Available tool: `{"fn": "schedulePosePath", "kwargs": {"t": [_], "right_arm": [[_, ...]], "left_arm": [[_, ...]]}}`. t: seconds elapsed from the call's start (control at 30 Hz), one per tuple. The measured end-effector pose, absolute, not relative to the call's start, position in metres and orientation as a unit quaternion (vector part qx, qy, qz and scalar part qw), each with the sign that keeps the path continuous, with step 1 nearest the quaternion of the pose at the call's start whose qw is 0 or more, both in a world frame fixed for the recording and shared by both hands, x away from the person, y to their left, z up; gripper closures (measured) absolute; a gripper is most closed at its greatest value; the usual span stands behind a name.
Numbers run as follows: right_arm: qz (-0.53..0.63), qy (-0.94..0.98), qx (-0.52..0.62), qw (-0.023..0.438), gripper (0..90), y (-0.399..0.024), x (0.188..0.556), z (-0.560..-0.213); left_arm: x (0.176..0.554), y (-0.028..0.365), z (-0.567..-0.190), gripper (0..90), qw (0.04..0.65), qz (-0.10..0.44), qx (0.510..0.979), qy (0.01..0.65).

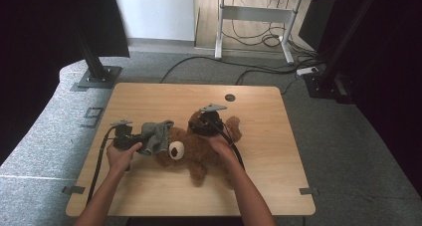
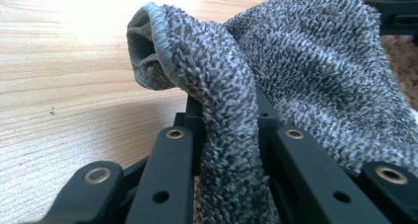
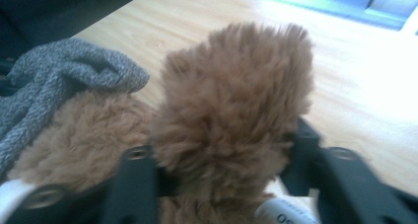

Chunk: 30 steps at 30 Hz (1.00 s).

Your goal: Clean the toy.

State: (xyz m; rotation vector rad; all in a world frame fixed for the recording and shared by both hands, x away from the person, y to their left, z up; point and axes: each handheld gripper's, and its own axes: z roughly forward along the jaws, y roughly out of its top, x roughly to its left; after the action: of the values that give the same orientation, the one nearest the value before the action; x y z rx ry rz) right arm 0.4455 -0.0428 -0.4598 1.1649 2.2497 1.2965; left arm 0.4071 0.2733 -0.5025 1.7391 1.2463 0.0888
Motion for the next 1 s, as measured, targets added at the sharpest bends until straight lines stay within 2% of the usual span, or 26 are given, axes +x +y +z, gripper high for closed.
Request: {"fn": "schedulePosePath", "kwargs": {"t": [0.17,0.37,0.53,0.8,1.0], "right_arm": [[0.463,0.778,0.399,0.148,68.4,-0.049,0.444,-0.46],[0.478,0.765,0.399,0.164,70.3,-0.055,0.439,-0.461],[0.482,0.762,0.397,0.169,70.6,-0.052,0.438,-0.461],[0.491,0.765,0.378,0.174,70.8,-0.049,0.431,-0.457],[0.496,0.758,0.382,0.182,70.9,-0.056,0.43,-0.456]], "left_arm": [[0.403,0.278,-0.498,75.9,0.496,0.03,0.703,0.509],[0.391,0.278,-0.473,75.7,0.543,0.015,0.688,0.481],[0.382,0.26,-0.449,75.7,0.571,0.005,0.693,0.44],[0.398,0.219,-0.445,75.6,0.559,-0.003,0.711,0.428],[0.388,0.192,-0.458,75.6,0.545,-0.034,0.74,0.393]]}}
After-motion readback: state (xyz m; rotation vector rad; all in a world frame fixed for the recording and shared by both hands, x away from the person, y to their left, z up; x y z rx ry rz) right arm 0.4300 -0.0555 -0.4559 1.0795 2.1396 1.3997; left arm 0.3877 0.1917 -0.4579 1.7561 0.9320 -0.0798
